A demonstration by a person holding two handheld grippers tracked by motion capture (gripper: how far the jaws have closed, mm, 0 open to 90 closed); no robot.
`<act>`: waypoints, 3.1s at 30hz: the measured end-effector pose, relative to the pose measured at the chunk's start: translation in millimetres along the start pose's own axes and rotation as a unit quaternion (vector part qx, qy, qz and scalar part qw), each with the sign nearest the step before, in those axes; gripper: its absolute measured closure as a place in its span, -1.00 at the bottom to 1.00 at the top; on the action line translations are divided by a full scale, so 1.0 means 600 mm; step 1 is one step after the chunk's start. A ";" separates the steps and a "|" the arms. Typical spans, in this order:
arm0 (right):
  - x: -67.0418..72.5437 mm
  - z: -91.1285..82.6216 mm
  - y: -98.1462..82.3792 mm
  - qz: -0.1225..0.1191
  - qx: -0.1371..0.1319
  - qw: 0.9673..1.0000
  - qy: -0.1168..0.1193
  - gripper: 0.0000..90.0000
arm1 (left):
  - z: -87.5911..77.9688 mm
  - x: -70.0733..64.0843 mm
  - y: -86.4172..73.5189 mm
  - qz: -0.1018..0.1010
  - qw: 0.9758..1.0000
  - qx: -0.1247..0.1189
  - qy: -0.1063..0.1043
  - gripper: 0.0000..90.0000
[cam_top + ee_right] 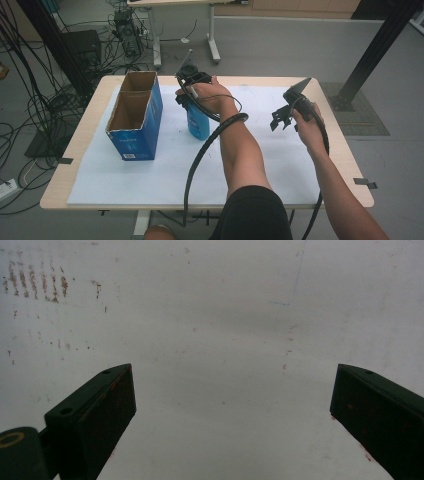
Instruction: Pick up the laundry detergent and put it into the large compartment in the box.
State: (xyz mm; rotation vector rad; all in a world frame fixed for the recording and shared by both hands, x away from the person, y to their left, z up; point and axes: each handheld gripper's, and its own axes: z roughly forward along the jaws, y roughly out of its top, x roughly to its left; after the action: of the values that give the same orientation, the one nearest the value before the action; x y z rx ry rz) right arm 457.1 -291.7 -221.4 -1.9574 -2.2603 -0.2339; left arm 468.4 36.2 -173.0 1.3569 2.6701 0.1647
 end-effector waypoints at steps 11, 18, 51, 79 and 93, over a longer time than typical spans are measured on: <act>0.002 0.000 0.001 -0.001 -0.001 1.000 0.000 -0.90 | -0.002 0.001 0.001 -0.003 1.000 0.001 -0.002 -0.79; 0.004 0.001 0.001 -0.005 0.000 1.000 0.000 -0.90 | -0.005 0.002 -0.002 -0.006 1.000 -0.004 -0.002 -0.79; 0.012 0.002 0.002 -0.008 0.000 1.000 -0.002 -0.90 | -0.010 0.001 -0.009 -0.005 1.000 -0.012 -0.001 -0.80; 0.010 0.003 0.004 -0.009 0.001 1.000 0.000 -0.90 | -0.014 0.000 -0.016 0.005 1.000 -0.020 -0.007 -0.82; 0.009 0.004 0.004 -0.009 0.001 1.000 0.000 -0.90 | -0.016 -0.005 -0.013 0.011 1.000 -0.013 0.000 -0.81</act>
State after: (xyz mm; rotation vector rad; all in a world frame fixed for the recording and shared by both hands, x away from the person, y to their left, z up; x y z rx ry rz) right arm 458.7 -285.9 -222.3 -1.9371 -2.2780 -0.2320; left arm 462.3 28.5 -164.7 1.3790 2.6441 0.2021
